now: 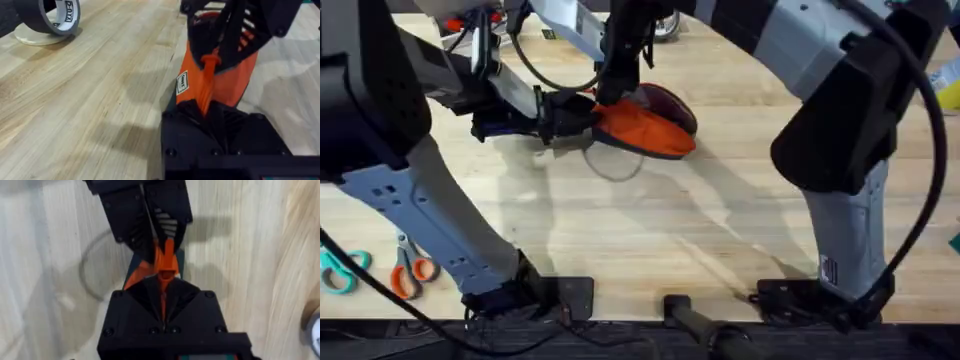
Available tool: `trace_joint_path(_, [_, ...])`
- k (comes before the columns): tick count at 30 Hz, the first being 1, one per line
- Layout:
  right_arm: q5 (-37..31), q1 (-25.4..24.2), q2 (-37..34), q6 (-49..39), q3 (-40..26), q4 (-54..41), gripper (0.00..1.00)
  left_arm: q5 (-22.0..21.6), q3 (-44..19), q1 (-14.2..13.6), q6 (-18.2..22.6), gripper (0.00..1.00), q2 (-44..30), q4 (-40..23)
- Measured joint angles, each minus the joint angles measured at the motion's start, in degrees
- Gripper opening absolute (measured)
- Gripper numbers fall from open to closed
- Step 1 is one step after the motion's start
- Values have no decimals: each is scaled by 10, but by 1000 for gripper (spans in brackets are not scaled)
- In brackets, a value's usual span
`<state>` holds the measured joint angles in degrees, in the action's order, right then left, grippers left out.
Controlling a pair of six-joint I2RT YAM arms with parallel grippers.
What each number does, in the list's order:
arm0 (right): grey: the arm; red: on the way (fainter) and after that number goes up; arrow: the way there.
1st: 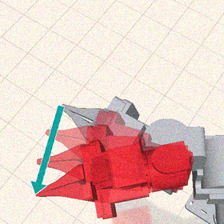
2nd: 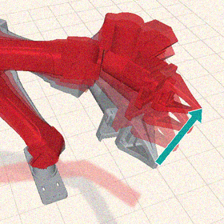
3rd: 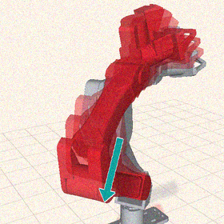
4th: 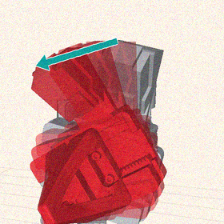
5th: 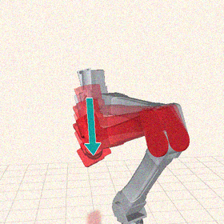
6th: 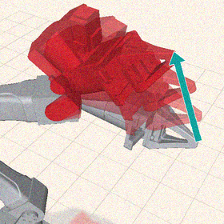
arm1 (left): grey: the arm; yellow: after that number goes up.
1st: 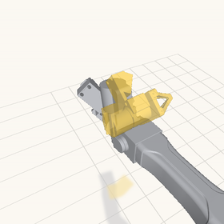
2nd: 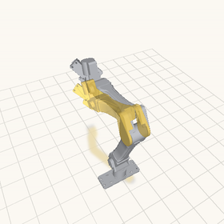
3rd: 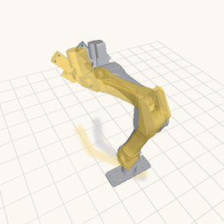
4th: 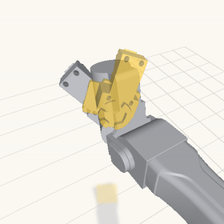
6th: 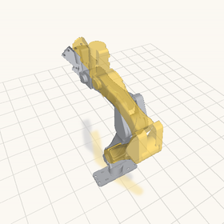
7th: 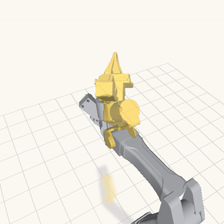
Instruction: Unzip the bag, pick up the pens from the table one at a time and place them inside, then zip the bag closed.
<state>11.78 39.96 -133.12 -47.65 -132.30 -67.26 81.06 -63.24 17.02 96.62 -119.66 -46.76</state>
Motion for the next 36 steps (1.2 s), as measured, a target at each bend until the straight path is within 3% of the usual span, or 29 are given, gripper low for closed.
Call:
trace_joint_path(14, [-1, -30, 0, 23, -8, -60, 31, 0, 0, 0, 0, 40, 0, 0])
trace_joint_path(24, [-57, -37, 0, 53, -8, -84, 31, 1, 0, 0, 0, 40, 0, 0])
trace_joint_path(36, [-61, -59, 0, 196, -8, -119, 32, 2, 0, 0, 0, 40, 0, 1])
